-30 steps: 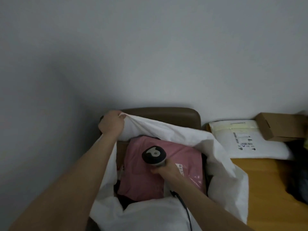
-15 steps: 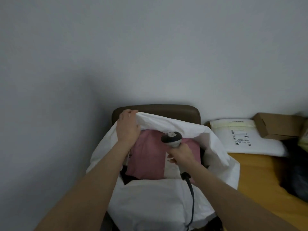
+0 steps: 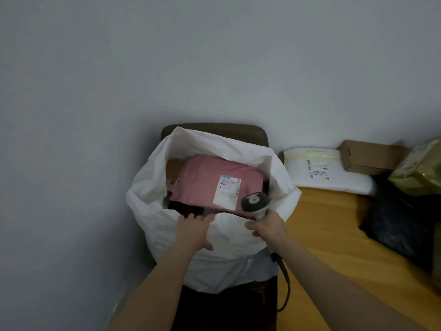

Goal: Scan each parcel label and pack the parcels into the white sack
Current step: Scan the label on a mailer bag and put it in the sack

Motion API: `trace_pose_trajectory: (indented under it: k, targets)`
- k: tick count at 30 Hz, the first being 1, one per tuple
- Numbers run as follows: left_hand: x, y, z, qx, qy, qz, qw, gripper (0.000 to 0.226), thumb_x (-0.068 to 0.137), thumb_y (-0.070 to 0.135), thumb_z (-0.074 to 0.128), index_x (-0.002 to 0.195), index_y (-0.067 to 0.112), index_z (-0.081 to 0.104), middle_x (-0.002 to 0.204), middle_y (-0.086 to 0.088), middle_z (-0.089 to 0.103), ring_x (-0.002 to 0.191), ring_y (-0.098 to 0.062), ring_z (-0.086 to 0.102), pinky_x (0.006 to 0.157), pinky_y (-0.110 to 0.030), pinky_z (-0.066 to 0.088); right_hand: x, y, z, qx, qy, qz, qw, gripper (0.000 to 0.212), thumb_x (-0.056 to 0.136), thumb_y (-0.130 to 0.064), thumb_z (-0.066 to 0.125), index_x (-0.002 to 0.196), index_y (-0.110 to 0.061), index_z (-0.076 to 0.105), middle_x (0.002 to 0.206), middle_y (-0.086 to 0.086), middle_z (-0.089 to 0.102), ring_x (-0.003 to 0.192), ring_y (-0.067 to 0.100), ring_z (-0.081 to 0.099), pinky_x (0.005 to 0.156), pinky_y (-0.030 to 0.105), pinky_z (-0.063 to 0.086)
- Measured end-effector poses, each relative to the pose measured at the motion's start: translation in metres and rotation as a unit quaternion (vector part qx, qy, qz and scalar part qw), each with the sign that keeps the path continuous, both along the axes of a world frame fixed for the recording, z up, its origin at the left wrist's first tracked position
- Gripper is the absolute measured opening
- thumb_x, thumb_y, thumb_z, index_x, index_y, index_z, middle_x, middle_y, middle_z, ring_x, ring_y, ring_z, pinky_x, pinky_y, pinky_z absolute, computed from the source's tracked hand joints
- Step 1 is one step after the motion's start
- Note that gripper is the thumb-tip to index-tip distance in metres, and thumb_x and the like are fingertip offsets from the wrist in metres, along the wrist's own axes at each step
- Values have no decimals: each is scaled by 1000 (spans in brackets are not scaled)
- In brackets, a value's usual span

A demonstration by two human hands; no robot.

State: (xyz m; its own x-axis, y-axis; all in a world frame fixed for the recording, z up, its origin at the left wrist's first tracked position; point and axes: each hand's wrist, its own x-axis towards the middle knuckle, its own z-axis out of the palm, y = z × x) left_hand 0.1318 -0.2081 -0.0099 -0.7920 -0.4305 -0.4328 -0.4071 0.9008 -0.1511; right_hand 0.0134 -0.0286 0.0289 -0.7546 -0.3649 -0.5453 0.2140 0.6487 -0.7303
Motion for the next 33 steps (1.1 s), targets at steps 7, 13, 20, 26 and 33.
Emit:
trace_pose_trajectory:
  k: [7, 13, 20, 26, 33]
  targets:
    - [15, -13, 31, 24, 288, 46, 956, 29, 87, 17, 49, 100, 25, 74, 96, -1, 72, 93, -25, 63, 76, -31, 38, 10, 10, -15, 84, 90, 5, 992, 15, 83, -11, 57, 98, -13, 56, 98, 10, 65, 84, 25, 57, 68, 31, 45]
    - [-2, -33, 118, 16, 396, 92, 914, 24, 90, 14, 55, 105, 21, 73, 106, 0, 71, 96, -25, 64, 75, -30, 45, -17, -14, 52, -30, 174, -101, 979, 22, 85, -19, 57, 106, -15, 58, 100, 12, 65, 95, 35, 61, 81, 39, 51]
    - [21, -8, 99, 107, -33, 33, 993, 19, 83, 36, 67, 91, 19, 66, 95, 2, 64, 88, -18, 59, 72, -28, 43, 5, 17, 40, 40, 133, -31, 990, 10, 84, -11, 56, 94, -13, 56, 88, 10, 60, 87, 31, 59, 70, 34, 46]
    - [13, -8, 107, 133, -93, 22, 986, 35, 80, 35, 72, 108, 14, 67, 108, -2, 67, 97, -19, 61, 84, -31, 46, 6, 22, 46, 77, 103, -4, 992, 19, 82, -7, 56, 71, -18, 44, 69, 0, 48, 75, 23, 52, 49, 22, 32]
    - [-32, 9, 133, 278, 74, 48, 957, 59, 82, 51, 66, 114, 2, 64, 124, -19, 58, 111, -29, 57, 95, -39, 44, 1, 38, 69, -33, 53, -127, 990, 12, 77, 3, 59, 71, -7, 54, 68, 10, 55, 66, 25, 54, 59, 28, 44]
